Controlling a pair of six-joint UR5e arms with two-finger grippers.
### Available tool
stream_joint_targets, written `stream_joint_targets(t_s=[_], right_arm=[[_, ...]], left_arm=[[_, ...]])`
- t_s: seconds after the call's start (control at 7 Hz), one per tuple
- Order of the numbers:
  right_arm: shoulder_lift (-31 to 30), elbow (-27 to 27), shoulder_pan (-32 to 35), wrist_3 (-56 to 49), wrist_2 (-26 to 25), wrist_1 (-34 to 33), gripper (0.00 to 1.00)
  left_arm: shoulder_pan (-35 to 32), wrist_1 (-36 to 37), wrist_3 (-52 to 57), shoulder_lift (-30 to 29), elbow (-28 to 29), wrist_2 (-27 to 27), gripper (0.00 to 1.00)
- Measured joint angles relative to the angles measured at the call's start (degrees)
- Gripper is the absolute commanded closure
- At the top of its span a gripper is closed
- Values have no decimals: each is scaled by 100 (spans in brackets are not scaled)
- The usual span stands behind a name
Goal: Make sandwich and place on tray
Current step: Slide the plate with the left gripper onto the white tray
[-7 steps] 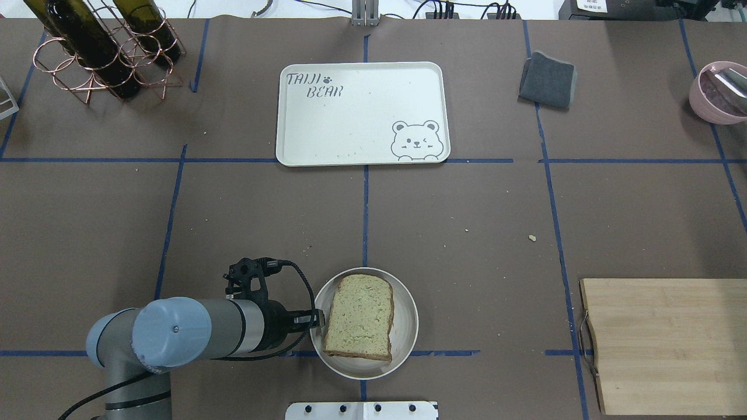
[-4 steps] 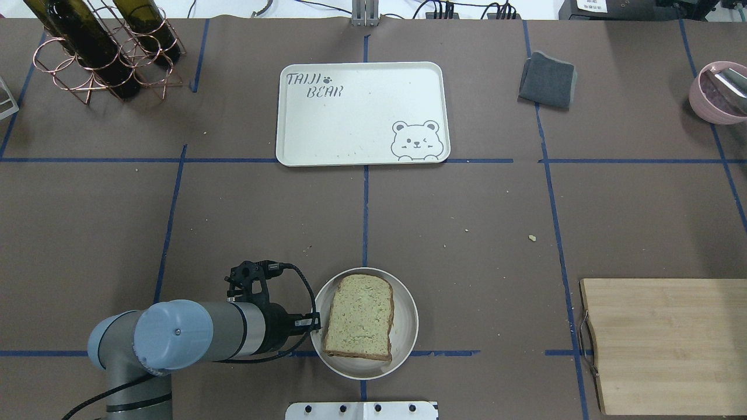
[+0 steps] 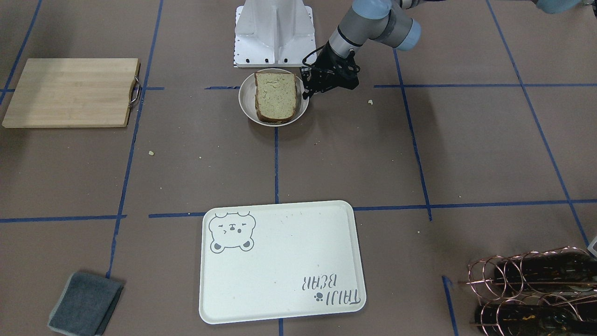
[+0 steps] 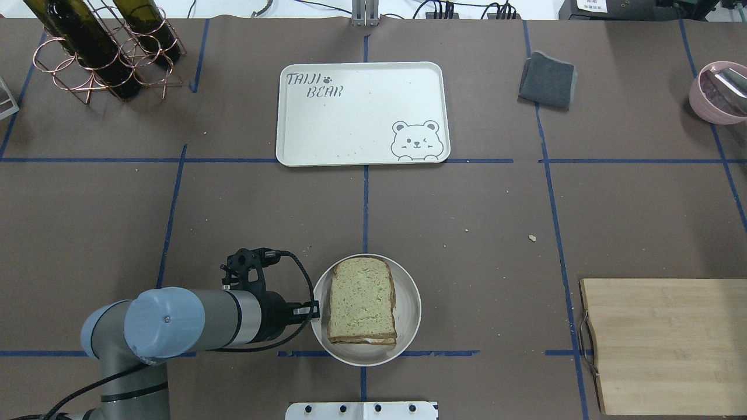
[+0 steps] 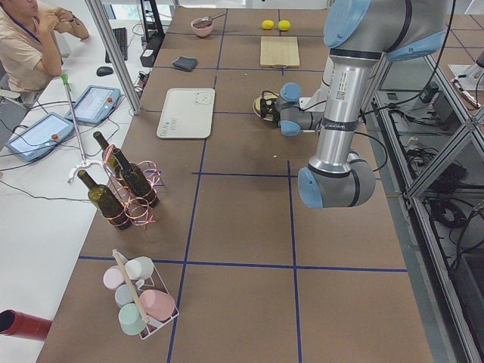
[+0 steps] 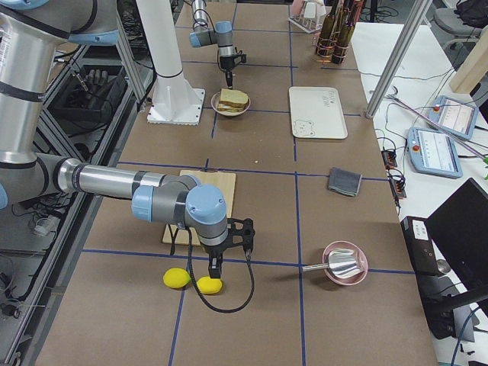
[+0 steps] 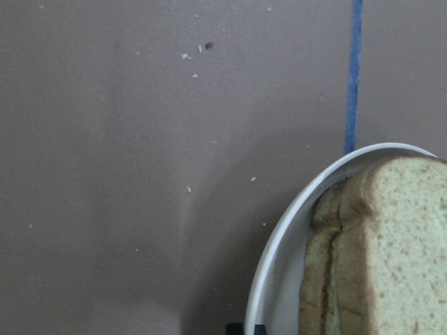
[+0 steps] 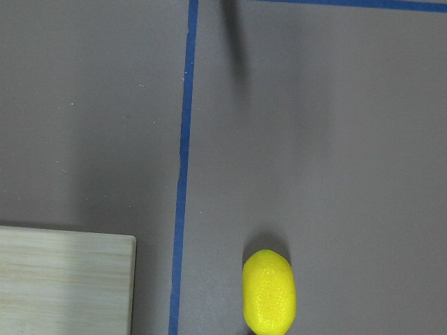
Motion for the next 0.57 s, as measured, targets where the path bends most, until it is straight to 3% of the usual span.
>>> stream_joint_targets(t_s=[0.29,0.57], right_arm=[[3,-41,0,5,0,0,0],[-2,-64,0,0,0,0,0]], left_arm=[[-750,438,526,-339,66,-417,100],[-1565,958,1102,-1186,673,-729,100]])
